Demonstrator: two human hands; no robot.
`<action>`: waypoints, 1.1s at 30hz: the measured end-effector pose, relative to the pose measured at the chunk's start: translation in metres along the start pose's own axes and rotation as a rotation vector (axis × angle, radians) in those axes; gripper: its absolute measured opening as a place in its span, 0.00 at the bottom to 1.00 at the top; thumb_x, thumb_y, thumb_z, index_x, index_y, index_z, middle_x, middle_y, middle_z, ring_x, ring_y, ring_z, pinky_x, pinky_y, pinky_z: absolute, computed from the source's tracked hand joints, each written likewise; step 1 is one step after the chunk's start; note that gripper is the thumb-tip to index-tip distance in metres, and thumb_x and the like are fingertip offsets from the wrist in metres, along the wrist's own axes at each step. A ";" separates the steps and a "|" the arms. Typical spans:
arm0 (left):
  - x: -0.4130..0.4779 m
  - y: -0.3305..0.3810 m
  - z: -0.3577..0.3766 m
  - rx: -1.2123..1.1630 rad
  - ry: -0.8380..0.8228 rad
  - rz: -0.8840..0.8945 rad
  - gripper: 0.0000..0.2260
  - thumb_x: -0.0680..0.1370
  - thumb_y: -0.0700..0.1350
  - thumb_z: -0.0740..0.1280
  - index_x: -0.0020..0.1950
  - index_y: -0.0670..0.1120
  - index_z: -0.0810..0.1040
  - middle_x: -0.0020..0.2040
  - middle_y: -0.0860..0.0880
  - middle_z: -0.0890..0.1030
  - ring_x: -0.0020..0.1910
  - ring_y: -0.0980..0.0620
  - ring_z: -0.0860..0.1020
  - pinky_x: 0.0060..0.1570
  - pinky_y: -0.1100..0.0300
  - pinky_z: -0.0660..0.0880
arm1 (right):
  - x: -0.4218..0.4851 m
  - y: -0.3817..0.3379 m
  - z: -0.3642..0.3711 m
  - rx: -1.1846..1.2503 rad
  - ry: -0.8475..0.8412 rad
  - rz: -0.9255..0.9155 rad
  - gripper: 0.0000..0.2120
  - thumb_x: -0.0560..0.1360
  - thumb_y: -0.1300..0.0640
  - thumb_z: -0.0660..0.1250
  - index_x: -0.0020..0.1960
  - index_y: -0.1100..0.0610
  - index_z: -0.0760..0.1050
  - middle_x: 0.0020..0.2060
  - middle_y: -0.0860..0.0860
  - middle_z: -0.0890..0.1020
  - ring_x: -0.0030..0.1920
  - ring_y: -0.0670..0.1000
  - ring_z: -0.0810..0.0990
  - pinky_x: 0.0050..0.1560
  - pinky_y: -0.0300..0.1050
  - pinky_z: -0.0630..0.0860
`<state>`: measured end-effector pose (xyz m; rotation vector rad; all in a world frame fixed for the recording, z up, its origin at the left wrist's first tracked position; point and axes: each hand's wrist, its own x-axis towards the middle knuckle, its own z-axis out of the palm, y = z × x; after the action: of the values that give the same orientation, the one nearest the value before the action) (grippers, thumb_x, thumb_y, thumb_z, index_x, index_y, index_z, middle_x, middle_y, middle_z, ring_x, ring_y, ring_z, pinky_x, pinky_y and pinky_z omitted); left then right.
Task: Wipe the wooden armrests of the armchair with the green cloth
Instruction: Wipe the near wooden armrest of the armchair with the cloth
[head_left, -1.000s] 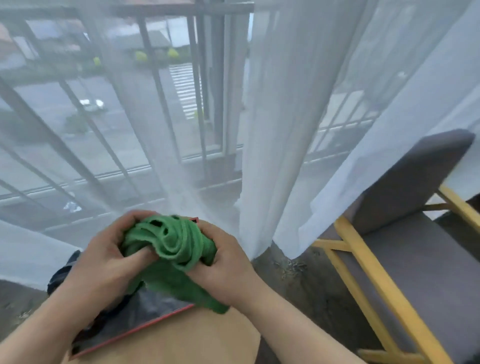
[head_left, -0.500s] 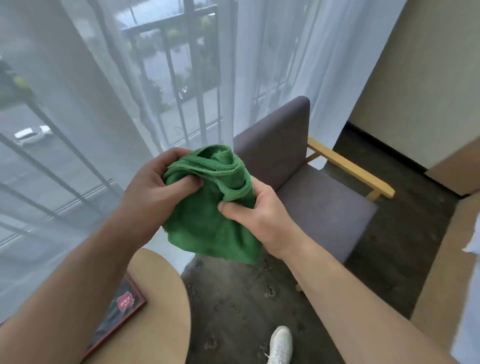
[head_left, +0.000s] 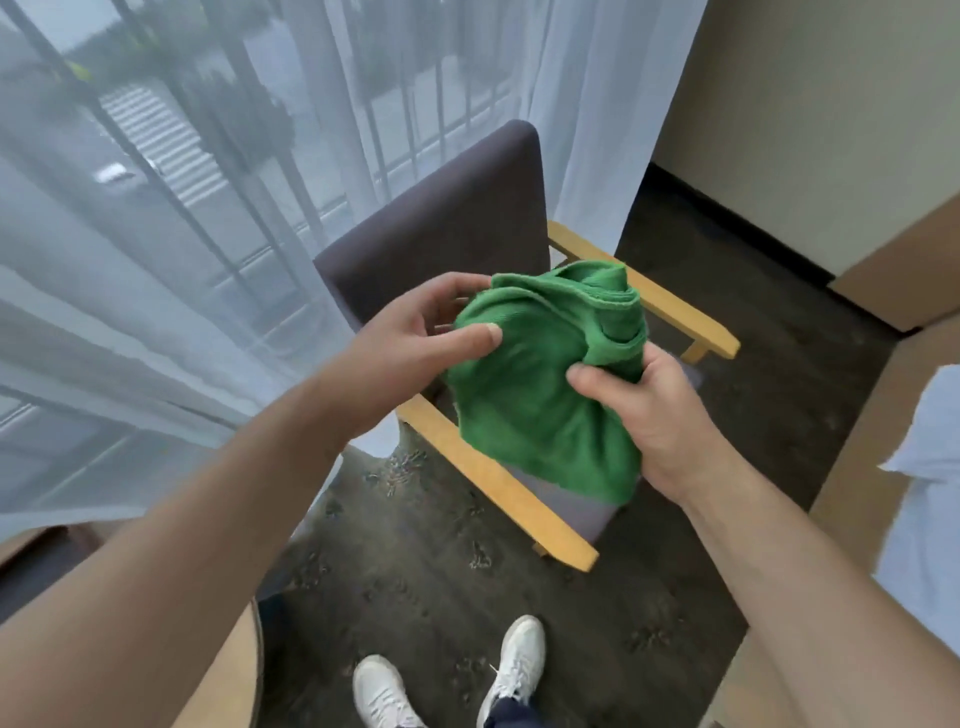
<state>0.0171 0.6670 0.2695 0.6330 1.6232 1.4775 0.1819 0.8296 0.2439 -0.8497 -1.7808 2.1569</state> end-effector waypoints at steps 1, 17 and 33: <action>0.012 -0.015 -0.003 0.021 0.000 -0.029 0.21 0.76 0.43 0.70 0.69 0.45 0.77 0.64 0.42 0.83 0.56 0.49 0.84 0.58 0.54 0.82 | 0.010 0.011 -0.010 -0.006 0.038 0.016 0.14 0.77 0.69 0.69 0.60 0.59 0.81 0.55 0.56 0.87 0.57 0.57 0.86 0.58 0.55 0.82; 0.127 -0.367 -0.103 1.343 -0.145 -0.245 0.29 0.84 0.55 0.56 0.84 0.50 0.53 0.85 0.50 0.51 0.84 0.47 0.51 0.80 0.51 0.56 | 0.150 0.226 -0.012 -0.617 0.098 0.120 0.10 0.73 0.60 0.72 0.53 0.56 0.78 0.45 0.54 0.85 0.44 0.50 0.81 0.38 0.34 0.75; 0.146 -0.429 -0.131 1.330 -0.098 -0.218 0.39 0.79 0.55 0.61 0.85 0.53 0.44 0.85 0.49 0.48 0.83 0.43 0.51 0.79 0.44 0.60 | 0.222 0.352 0.068 -1.238 -0.595 -0.277 0.23 0.70 0.65 0.63 0.65 0.60 0.76 0.67 0.56 0.80 0.74 0.60 0.72 0.73 0.58 0.70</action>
<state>-0.0994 0.6360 -0.1863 1.1229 2.3679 0.0211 0.0311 0.8011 -0.1493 -0.0171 -3.3075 0.9803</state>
